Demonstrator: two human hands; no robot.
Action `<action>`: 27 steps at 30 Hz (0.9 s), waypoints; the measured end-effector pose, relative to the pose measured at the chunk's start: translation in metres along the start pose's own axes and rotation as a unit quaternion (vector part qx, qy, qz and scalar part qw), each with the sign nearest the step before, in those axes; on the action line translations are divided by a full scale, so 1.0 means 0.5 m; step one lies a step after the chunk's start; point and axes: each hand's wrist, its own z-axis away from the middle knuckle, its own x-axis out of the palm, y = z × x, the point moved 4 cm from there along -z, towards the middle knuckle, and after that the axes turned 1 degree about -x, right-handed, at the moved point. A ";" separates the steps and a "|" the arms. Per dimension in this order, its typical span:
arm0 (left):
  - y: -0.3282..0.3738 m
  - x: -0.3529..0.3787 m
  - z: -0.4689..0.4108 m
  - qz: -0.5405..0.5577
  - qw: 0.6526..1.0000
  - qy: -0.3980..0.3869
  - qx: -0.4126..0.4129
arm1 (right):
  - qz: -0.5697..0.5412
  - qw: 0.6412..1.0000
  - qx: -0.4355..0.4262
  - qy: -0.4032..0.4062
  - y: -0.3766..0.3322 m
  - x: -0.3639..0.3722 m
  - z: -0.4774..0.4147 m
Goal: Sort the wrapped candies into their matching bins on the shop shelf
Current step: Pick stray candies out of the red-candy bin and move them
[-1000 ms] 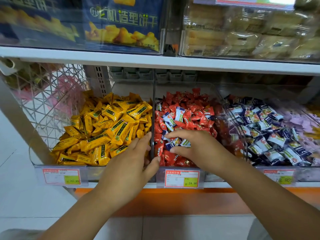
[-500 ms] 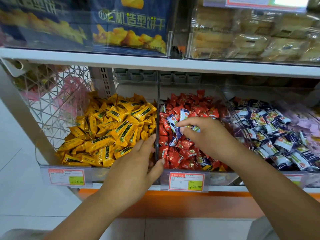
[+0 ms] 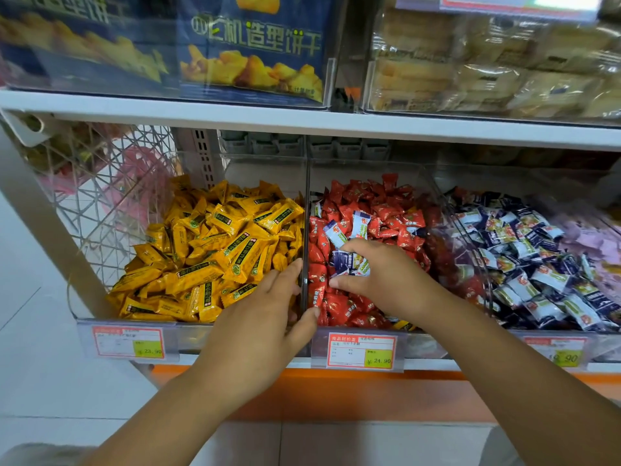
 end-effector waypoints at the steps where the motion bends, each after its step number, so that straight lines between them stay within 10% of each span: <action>1: 0.000 0.000 0.000 0.001 1.000 -0.001 -0.001 | 0.002 1.000 -0.003 0.005 0.002 -0.002 0.002; 19: -0.003 0.004 -0.003 0.015 1.000 0.021 -0.008 | -0.010 0.925 0.066 0.374 0.134 -0.214 0.129; 27: -0.007 0.006 -0.004 0.034 0.999 0.019 -0.020 | 0.183 0.937 0.228 0.189 0.262 -0.168 0.073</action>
